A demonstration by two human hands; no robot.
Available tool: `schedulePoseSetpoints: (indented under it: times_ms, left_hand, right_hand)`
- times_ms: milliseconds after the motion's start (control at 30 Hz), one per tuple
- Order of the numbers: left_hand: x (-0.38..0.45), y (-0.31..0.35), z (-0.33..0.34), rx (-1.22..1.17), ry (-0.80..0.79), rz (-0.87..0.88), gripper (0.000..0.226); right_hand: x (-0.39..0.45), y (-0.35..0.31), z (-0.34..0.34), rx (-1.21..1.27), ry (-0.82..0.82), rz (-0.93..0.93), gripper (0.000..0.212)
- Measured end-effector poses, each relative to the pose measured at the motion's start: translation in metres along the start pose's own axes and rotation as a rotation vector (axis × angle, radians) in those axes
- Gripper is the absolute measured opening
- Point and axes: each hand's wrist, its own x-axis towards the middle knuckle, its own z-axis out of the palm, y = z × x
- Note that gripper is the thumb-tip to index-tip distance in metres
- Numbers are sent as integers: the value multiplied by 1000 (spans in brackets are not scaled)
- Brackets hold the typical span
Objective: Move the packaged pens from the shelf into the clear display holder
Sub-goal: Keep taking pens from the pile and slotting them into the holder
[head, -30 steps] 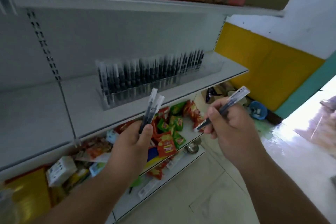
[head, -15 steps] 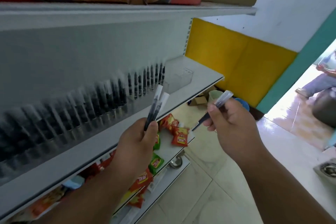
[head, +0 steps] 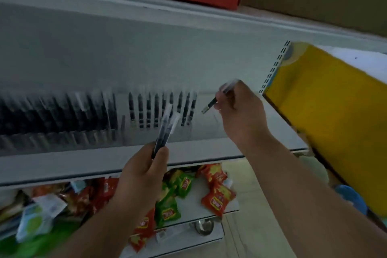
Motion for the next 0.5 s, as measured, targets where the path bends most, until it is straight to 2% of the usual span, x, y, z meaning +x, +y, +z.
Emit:
schedulePoseSetpoints:
  times_ms: [133, 267, 500]
  left_hand:
    - [-11, -3, 6, -40, 85, -65, 34]
    - [-18, -1, 2, -60, 147, -90, 29]
    - [-16, -7, -5, -57, 132, -90, 33]
  right_hand:
    - [20, 11, 10, 19, -131, -12, 11]
    - [31, 12, 17, -74, -270, -15, 14]
    - [44, 7, 13, -37, -188, -24, 15]
